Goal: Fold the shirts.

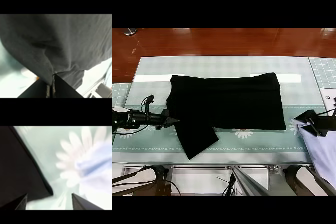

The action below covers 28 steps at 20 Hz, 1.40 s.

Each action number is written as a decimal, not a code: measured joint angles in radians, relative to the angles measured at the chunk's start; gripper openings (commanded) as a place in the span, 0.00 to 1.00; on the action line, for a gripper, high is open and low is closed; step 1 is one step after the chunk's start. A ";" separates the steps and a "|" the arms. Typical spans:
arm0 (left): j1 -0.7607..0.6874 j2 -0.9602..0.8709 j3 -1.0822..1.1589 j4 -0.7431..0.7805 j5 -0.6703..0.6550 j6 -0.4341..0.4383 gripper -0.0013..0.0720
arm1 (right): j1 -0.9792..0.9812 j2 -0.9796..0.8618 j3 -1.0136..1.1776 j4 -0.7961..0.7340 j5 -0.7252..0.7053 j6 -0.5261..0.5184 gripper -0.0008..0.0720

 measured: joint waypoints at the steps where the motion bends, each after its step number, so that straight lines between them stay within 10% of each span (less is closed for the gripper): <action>1: 0.000 0.000 0.001 -0.003 0.000 0.003 0.05 | 0.009 -0.016 -0.013 0.002 0.005 -0.005 0.86; 11: 0.000 0.000 0.002 -0.011 -0.014 0.010 0.05 | 0.159 -0.210 -0.021 0.125 -0.007 -0.095 0.85; 12: 0.000 0.000 0.002 -0.011 -0.014 0.010 0.05 | 0.177 -0.222 -0.020 0.146 -0.023 -0.101 0.78; 14: 0.000 0.000 0.002 -0.011 -0.014 0.010 0.05 | 0.213 -0.242 -0.020 0.170 -0.082 -0.113 0.16; 15: 0.000 0.000 0.002 -0.011 -0.014 0.010 0.05 | 0.230 -0.249 -0.020 0.177 -0.111 -0.122 0.04; 21: 0.000 0.019 0.081 -0.053 -0.068 -0.013 0.05 | 0.275 -0.253 0.180 0.232 -0.034 -0.153 0.04; 28: 0.000 0.213 0.685 -0.284 -0.065 -0.165 0.05 | 0.283 -0.215 0.991 0.264 0.091 -0.015 0.04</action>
